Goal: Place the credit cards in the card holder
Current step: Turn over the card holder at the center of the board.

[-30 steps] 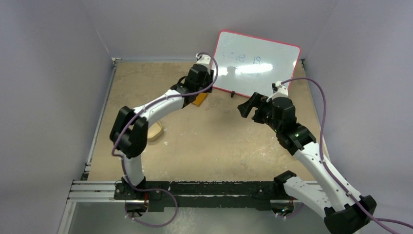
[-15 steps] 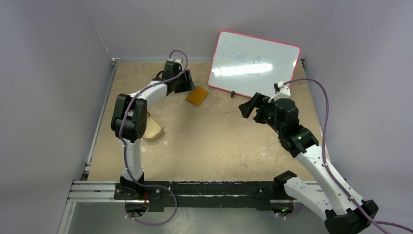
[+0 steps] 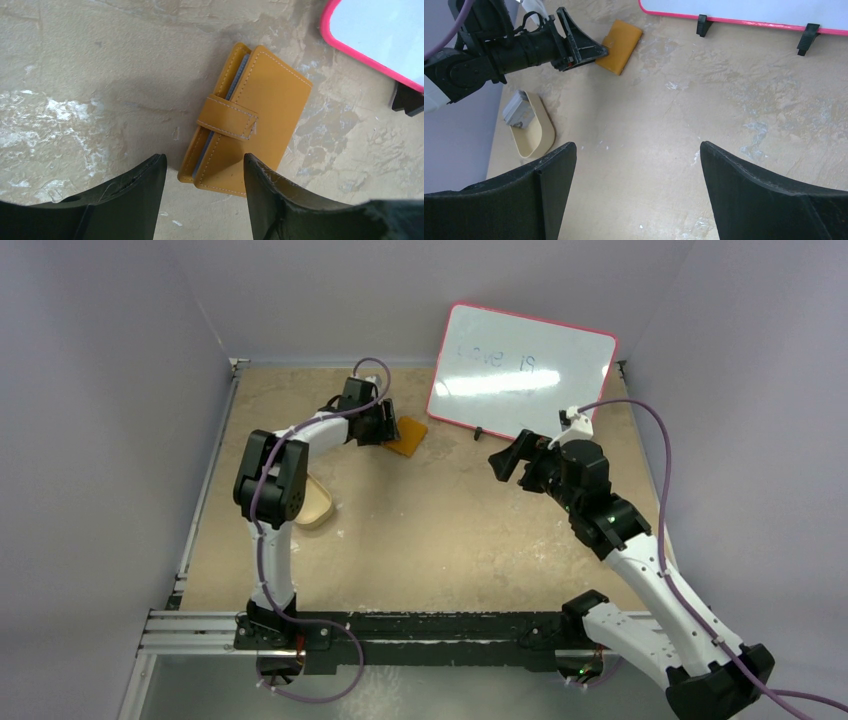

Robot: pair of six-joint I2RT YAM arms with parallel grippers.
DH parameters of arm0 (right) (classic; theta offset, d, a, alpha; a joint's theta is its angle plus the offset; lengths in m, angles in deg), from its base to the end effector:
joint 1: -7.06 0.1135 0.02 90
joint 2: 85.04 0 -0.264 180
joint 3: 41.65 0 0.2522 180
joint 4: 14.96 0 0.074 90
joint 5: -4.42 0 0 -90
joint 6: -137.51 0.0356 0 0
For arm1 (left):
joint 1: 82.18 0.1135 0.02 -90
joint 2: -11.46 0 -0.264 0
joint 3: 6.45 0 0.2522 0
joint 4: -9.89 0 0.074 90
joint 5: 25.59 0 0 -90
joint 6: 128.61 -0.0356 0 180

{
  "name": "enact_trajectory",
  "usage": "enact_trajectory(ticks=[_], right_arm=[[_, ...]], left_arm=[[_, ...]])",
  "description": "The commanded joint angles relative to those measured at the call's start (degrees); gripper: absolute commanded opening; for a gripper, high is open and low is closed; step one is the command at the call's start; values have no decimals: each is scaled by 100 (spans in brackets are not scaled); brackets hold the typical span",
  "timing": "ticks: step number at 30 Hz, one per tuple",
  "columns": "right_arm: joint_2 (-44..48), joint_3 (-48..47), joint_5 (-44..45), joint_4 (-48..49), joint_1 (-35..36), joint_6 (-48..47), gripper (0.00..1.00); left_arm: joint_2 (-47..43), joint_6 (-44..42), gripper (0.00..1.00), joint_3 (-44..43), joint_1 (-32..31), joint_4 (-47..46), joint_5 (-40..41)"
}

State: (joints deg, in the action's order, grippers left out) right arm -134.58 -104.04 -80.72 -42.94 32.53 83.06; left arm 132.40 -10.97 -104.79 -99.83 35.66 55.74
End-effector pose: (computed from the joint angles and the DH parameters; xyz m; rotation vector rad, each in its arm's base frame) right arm 0.1821 0.0834 0.3419 0.2267 1.8729 0.6639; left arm 0.4378 -0.1449 0.1614 -0.1444 2.4712 -0.5353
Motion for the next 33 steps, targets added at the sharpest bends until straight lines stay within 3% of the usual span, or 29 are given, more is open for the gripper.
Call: enact_trajectory(ticks=[1,4,7,9,12,15,27,33], right_arm=[[-27,-242,-94,302,-13,-63,94],[-18,-245,-8,355,-14,-54,94],[-19,-202,15,386,-12,-47,94],[-22,-192,15,381,-10,-40,94],[-21,-192,15,385,-10,-49,94],[-2,-205,28,381,-8,-46,94],[-464,72,-589,950,-16,142,92],[-1126,-124,-1033,1240,-13,195,90]], left_arm=[[-119,-129,58,101,5,67,145],[-151,136,58,295,-10,-171,-62],[-279,489,51,616,-26,-681,-368],[-355,683,40,715,-38,-878,-583],[-519,1074,14,916,-48,-1295,-879],[-727,1426,0,1062,-48,-1565,-991],[-2176,1153,0,1618,-258,-1029,-516],[-2721,310,0,1332,-1020,639,601]])
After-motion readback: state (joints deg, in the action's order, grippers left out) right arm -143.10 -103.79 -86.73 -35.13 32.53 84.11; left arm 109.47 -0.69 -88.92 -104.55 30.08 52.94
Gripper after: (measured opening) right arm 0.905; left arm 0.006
